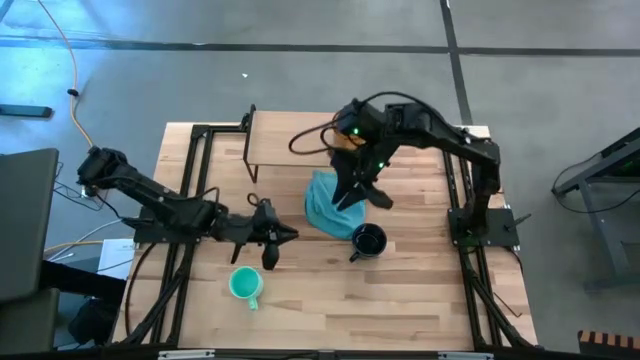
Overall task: Stack small to large cups/mugs on shelf
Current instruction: Put the dark blue mug on the shelf
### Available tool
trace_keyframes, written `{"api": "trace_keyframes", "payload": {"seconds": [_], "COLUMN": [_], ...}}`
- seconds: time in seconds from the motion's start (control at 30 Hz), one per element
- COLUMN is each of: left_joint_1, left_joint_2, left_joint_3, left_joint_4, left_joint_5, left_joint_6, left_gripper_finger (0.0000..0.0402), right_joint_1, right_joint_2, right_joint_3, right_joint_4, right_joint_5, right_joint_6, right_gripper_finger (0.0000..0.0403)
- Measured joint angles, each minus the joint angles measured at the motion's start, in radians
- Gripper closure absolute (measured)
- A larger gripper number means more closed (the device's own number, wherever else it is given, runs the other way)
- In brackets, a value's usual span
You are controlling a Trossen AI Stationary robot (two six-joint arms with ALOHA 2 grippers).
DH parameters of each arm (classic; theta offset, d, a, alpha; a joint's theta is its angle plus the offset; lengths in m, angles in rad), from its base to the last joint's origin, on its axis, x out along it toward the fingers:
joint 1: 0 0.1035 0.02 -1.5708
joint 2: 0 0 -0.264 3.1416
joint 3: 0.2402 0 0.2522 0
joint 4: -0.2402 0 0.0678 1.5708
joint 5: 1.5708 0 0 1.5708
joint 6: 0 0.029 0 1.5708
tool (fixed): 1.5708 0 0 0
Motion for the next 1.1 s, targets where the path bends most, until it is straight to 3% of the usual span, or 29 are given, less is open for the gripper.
{"api": "trace_keyframes", "payload": {"seconds": [0.37,0.6,1.1], "left_joint_1": [0.111,0.121,0.121], "left_joint_2": [0.000,0.000,0.069], "left_joint_3": [0.000,0.000,0.000], "left_joint_4": [0.020,0.045,0.079], "left_joint_5": [0.198,0.234,0.310], "left_joint_6": [0.129,0.174,0.101], "left_gripper_finger": [0.0364,0.0364,0.0364], "right_joint_1": [0.159,0.208,0.241], "right_joint_2": [0.000,-0.024,-0.258], "right_joint_3": [0.000,-0.001,-0.002], "right_joint_4": [0.279,0.241,0.202], "right_joint_5": [0.023,0.217,0.524], "right_joint_6": [0.081,0.085,0.129], "right_gripper_finger": [0.0314,0.0327,0.0346]}}
